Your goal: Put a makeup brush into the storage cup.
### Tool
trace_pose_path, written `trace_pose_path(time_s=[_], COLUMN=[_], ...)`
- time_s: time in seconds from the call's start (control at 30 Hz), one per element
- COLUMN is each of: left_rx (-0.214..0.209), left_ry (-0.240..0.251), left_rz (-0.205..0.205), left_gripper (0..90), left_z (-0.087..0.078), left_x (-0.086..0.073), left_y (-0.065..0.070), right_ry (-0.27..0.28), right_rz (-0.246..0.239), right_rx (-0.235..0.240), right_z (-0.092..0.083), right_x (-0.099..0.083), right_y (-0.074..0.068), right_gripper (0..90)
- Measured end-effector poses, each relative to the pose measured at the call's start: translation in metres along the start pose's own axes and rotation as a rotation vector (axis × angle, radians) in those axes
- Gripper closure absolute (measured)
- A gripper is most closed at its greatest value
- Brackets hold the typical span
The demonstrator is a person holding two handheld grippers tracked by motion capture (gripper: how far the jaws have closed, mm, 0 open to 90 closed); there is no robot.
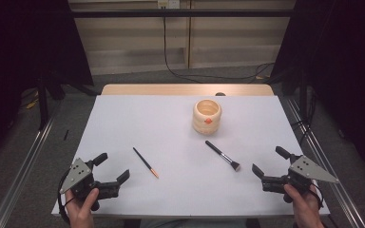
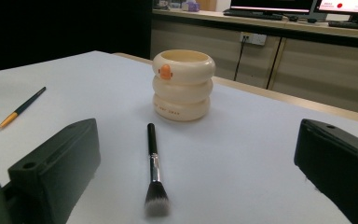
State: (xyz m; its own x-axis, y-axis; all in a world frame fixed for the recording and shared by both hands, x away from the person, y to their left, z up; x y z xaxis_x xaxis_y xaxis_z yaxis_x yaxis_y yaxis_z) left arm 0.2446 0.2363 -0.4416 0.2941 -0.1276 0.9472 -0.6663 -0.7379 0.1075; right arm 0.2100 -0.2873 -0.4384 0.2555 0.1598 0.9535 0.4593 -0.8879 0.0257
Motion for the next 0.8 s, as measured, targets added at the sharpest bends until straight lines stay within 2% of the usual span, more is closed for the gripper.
trace_pose_path(time_s=[0.2,0.3,0.47,0.8], left_rx=[0.010,0.017,0.009,-0.012], left_ry=[0.005,0.010,0.014,0.012], left_rz=[-0.018,-0.015,-0.019,0.022], left_gripper=[1.2,1.5,1.9,1.9], left_z=[0.0001,-0.0004,0.0012,-0.0081], left_x=[0.0007,0.0017,0.0026,0.0042], left_y=[-0.0027,-0.0030,-0.0031,0.0027], right_ry=[-0.002,-0.003,-0.004,0.023], right_rz=[0.000,0.009,0.016,0.001], right_rx=[0.011,0.013,0.011,0.033], right_z=[0.0021,0.0030,0.0019,-0.0030], right_x=[-0.0015,-0.0021,-0.0028,0.0016], right_y=[0.0025,0.0036,0.0061,-0.0023], right_gripper=[0.0,0.0,0.0,0.0])
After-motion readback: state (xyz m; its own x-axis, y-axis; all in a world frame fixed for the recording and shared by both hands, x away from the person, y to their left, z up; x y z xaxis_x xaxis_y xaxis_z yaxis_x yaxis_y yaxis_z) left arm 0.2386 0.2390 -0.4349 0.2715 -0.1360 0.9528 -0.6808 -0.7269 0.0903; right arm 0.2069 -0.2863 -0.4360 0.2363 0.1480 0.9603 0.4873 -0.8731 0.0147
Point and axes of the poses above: each handheld gripper's, and its own axes: z roughly forward along the jaws, x roughly out of its top, y roughly to its right, the point moved 2 cm from there along z, roughly forward along the jaws, and after that the axes turned 5 degrees about -y, right-handed, at the moved point
